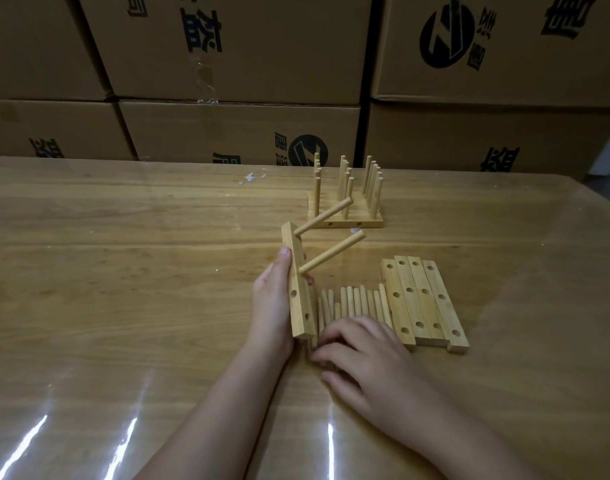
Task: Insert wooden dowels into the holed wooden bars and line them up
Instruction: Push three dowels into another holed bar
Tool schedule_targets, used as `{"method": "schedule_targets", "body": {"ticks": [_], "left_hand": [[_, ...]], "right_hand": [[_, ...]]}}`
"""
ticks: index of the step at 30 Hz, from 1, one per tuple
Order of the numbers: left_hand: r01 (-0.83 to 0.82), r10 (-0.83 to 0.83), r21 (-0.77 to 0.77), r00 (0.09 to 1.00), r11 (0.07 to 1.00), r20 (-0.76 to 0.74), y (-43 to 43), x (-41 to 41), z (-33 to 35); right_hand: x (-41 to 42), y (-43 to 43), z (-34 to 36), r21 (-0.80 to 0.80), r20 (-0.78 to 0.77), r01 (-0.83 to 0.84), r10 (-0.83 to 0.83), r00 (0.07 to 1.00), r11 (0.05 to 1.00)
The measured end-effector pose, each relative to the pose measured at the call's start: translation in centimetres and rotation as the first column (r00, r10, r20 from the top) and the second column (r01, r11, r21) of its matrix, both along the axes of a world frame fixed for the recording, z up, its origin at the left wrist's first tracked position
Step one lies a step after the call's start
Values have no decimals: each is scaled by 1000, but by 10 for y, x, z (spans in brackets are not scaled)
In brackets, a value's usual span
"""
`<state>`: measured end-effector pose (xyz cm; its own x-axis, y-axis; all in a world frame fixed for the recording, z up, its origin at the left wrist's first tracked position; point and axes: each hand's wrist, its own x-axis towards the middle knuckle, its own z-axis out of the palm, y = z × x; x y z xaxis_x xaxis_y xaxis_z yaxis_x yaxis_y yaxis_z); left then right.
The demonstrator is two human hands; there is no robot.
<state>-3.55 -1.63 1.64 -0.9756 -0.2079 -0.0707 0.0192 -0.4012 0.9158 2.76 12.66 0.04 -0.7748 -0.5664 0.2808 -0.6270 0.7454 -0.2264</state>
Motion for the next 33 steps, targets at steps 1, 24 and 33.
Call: {"method": "schedule_targets", "body": {"ticks": [1, 24, 33], "left_hand": [[0, 0, 3, 1000, 1000, 0, 0, 0, 0], [40, -40, -22, 999, 999, -18, 0, 0, -1], [65, -65, -6, 997, 998, -29, 1, 3, 1]], "right_hand": [[0, 0, 0, -18, -16, 11, -11, 1000, 1000], [-5, 7, 4, -97, 70, 167, -161, 984, 981], [-6, 8, 8, -612, 122, 246, -218, 968, 751]]}}
